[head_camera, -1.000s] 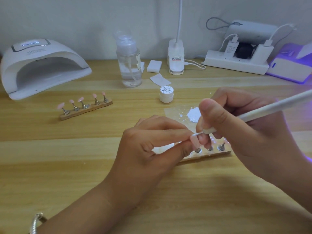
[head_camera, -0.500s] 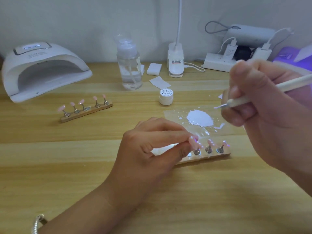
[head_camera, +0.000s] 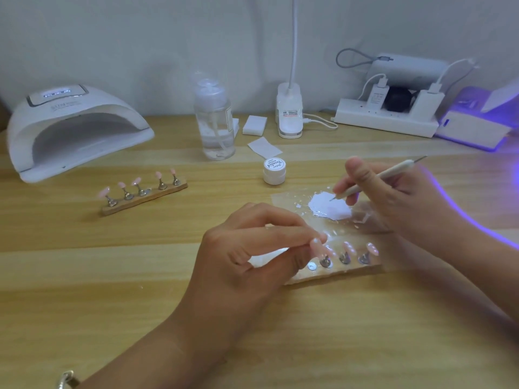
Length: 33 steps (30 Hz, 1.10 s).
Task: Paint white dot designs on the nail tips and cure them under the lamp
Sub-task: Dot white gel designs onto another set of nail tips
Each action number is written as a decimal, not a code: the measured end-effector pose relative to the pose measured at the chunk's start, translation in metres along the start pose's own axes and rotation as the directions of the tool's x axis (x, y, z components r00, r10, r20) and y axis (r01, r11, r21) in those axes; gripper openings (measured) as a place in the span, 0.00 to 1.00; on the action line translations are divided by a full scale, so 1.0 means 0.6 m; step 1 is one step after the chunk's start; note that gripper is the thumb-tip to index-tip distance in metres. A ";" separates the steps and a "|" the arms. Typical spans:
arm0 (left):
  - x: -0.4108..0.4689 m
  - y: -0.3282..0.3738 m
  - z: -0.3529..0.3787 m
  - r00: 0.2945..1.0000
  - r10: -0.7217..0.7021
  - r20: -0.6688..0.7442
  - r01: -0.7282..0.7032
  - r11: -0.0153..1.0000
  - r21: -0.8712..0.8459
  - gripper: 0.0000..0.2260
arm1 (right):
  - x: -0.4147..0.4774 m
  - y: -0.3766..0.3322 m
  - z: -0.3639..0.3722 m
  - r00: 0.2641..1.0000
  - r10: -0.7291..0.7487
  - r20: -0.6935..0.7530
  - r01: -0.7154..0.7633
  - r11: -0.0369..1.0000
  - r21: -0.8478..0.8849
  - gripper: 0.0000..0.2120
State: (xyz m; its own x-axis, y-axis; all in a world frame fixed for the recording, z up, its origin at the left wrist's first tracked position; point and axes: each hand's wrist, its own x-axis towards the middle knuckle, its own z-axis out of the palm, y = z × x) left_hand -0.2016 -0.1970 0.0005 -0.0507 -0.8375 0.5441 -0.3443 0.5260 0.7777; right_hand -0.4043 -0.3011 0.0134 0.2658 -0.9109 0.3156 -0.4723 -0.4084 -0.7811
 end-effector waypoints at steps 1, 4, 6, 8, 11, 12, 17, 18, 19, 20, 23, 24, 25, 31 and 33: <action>0.000 0.000 0.000 1.000 -0.002 0.000 0.002 1.000 -0.001 0.05 | 0.001 0.000 0.000 1.000 -0.001 -0.002 0.001 1.000 0.007 0.24; 0.000 -0.003 0.000 1.000 -0.005 -0.002 0.005 1.000 -0.005 0.04 | 0.002 -0.002 0.000 1.000 0.010 -0.008 -0.010 0.999 0.034 0.24; 0.000 -0.004 0.000 1.000 0.000 0.005 0.000 1.000 -0.002 0.04 | 0.001 -0.003 0.001 1.000 0.021 -0.006 -0.021 0.999 0.033 0.24; 0.000 -0.004 0.000 1.000 0.005 0.013 -0.006 1.000 0.007 0.04 | 0.000 -0.002 0.002 0.999 0.044 0.012 -0.044 0.998 0.040 0.24; 0.000 -0.002 0.000 1.000 0.006 0.012 -0.006 1.000 0.019 0.04 | -0.001 0.001 0.003 0.998 0.065 0.021 -0.066 0.997 0.048 0.24; 0.000 -0.002 0.000 1.000 0.007 0.011 -0.007 1.000 0.023 0.03 | 0.000 0.001 0.002 0.998 0.058 0.009 -0.058 0.997 0.045 0.24; 0.002 -0.004 0.001 1.000 -0.005 -0.001 0.005 0.999 0.047 0.03 | 0.001 -0.013 -0.005 0.995 -0.029 -0.100 0.042 0.989 0.141 0.23; 0.002 -0.005 0.002 1.000 -0.008 -0.002 0.008 0.999 0.048 0.03 | 0.000 -0.020 -0.005 0.993 -0.049 -0.112 0.069 0.981 0.181 0.23; 0.002 -0.005 0.002 1.000 -0.013 -0.006 0.013 0.999 0.045 0.03 | -0.002 -0.028 -0.003 0.991 -0.068 -0.119 0.094 0.970 0.226 0.23; 0.003 -0.006 0.002 1.000 -0.020 -0.010 0.021 0.999 0.039 0.03 | -0.006 -0.037 -0.002 0.988 -0.092 -0.124 0.122 0.955 0.271 0.22; 0.002 -0.005 0.002 0.999 -0.041 -0.018 0.041 0.999 0.027 0.04 | -0.021 -0.066 0.006 0.974 -0.174 -0.142 0.217 0.895 0.389 0.16; 0.002 -0.004 0.002 0.999 -0.049 -0.017 0.049 0.999 0.022 0.04 | -0.028 -0.075 0.009 0.972 -0.188 -0.144 0.233 0.872 0.431 0.15; 0.002 -0.004 0.002 0.998 -0.056 -0.016 0.056 0.998 0.017 0.04 | -0.035 -0.082 0.013 0.971 -0.195 -0.137 0.237 0.850 0.471 0.15; 0.002 -0.003 0.001 0.999 -0.050 -0.021 0.050 0.999 0.013 0.04 | -0.063 -0.095 0.033 0.974 -0.215 -0.077 0.223 0.820 0.526 0.16; 0.002 -0.003 0.001 0.999 -0.043 -0.025 0.044 0.999 0.014 0.04 | -0.065 -0.095 0.035 0.976 -0.207 -0.065 0.208 0.810 0.548 0.16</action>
State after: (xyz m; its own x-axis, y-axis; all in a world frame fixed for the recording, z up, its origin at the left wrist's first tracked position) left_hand -0.2018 -0.1990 -0.0007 -0.0123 -0.8556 0.5175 -0.3593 0.4867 0.7962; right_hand -0.3700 -0.2414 0.0342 0.3022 -0.8086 0.5048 0.1335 -0.4885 -0.8623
